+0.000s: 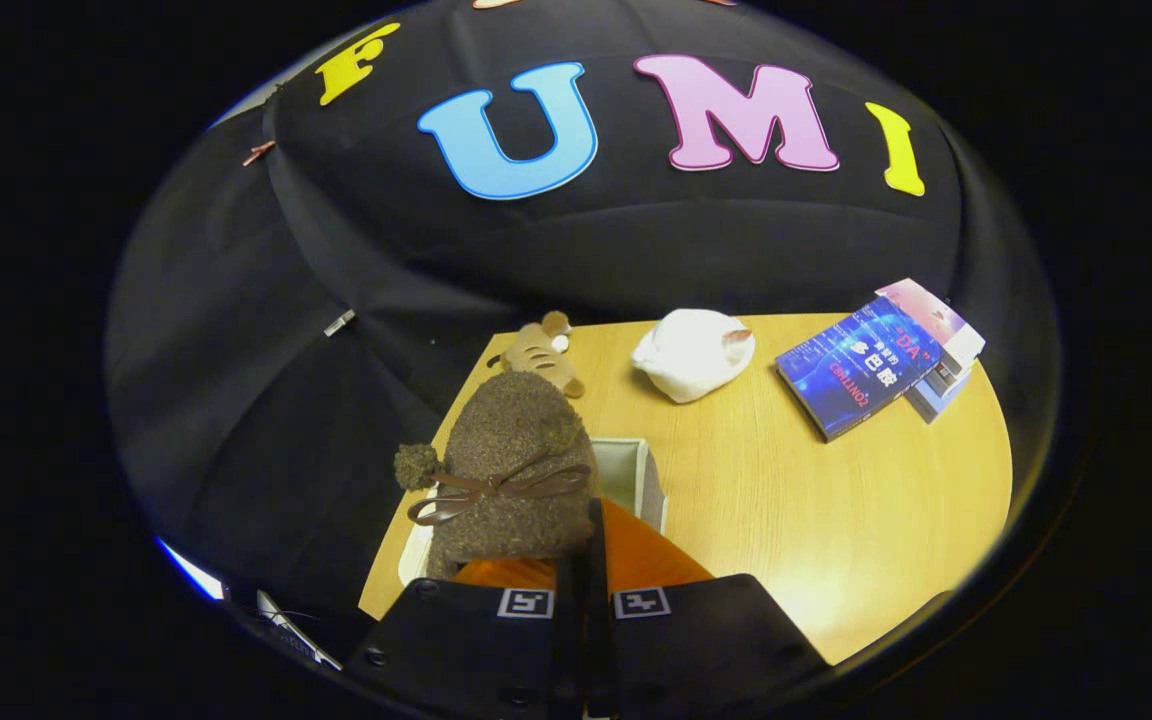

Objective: Open the storage box then place both shoes into the box .Put the left shoe in first, then the right shoe, with the right side of both shoes facing outward in a uniform manner.

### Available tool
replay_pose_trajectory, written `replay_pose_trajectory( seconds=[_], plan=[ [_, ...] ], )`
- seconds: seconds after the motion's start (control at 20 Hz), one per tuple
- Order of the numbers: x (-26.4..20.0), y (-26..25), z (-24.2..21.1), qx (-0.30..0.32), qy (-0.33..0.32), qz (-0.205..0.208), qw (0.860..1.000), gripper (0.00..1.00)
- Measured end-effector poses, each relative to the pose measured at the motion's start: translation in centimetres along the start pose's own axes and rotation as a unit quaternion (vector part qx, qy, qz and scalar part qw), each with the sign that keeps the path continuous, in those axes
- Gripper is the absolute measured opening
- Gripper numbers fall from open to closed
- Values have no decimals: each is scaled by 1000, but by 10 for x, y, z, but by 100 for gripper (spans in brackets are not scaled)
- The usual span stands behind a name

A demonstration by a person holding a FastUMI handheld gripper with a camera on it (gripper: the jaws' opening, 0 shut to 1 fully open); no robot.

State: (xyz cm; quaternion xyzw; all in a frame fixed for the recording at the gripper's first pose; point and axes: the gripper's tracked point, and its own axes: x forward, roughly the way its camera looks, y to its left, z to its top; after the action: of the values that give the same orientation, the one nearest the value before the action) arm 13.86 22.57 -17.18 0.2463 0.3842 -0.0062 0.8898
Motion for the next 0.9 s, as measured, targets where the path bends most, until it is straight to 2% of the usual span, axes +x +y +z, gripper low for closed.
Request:
replay_pose_trajectory(
  seconds=[0.25, 0.5, 0.6, 0.75, 0.9],
  plan=[
    [35, 3, -40, 17, 31, -54, 998, 8],
    [55, -6, -66, -20, 46, -103, 993, 8],
    [58, -2, -75, -32, 50, -99, 993, 15],
    [56, 9, -74, -34, 41, -84, 995, 42],
    [52, 12, -66, -31, 31, -75, 996, 60]
  ],
)
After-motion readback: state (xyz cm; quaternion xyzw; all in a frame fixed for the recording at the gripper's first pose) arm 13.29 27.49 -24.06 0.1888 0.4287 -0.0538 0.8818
